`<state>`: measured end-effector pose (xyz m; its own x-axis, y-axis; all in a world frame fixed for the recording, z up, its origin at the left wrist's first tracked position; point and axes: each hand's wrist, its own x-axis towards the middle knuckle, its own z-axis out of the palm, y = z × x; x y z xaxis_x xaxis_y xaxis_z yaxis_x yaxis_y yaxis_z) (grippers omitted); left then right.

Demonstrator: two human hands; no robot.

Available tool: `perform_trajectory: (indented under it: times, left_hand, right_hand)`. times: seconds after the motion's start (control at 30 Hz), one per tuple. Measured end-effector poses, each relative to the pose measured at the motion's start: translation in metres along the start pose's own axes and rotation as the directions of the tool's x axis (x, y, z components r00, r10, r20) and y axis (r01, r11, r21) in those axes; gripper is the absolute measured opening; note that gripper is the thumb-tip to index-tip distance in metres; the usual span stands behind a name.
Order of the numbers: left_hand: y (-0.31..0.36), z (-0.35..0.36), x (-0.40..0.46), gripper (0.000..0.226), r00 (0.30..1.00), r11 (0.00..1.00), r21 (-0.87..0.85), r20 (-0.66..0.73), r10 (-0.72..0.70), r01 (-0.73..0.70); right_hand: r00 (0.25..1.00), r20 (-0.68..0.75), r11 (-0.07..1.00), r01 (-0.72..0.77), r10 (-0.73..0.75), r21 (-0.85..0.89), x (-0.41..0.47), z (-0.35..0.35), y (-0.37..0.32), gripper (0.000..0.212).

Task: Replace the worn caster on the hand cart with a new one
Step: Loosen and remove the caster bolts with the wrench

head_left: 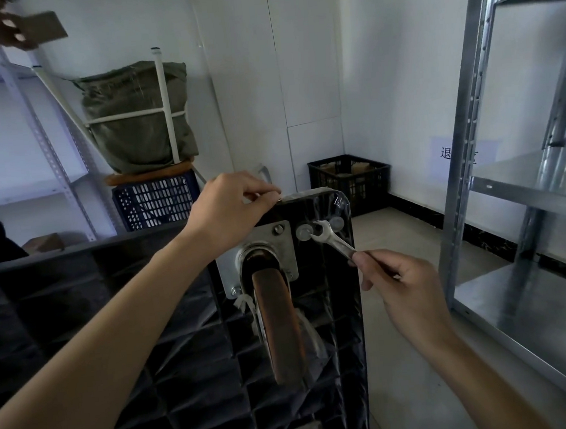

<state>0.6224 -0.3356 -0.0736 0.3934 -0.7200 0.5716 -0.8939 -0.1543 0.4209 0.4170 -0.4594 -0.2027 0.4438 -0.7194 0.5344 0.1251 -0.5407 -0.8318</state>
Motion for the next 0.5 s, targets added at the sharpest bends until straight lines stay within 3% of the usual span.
perform_trajectory:
  times: [0.2,0.3,0.4,0.5]
  left_hand:
    - [0.000,0.000,-0.004,0.024,0.999,1.000,-0.014,-0.030,0.028,-0.028]
    - [0.001,-0.002,-0.015,0.028,0.987,0.992,-0.043,-0.105,0.117,-0.123]
    - [-0.004,-0.004,-0.032,0.031,0.958,0.962,0.133,-0.130,0.254,-0.237]
    - [-0.014,-0.005,-0.045,0.048,0.969,0.920,0.341,-0.086,0.233,-0.191]
  right_hand:
    - [1.000,0.005,1.000,-0.006,0.006,0.001,-0.003,-0.001,0.001,0.018]
    - [1.000,0.014,1.000,-0.002,0.002,-0.001,-0.003,-0.002,0.001,0.020]
    - [0.999,0.038,1.000,-0.006,0.007,-0.019,-0.007,-0.005,0.002,0.022]
    - [0.998,0.057,1.000,-0.022,0.023,-0.019,-0.012,-0.005,0.007,0.022]
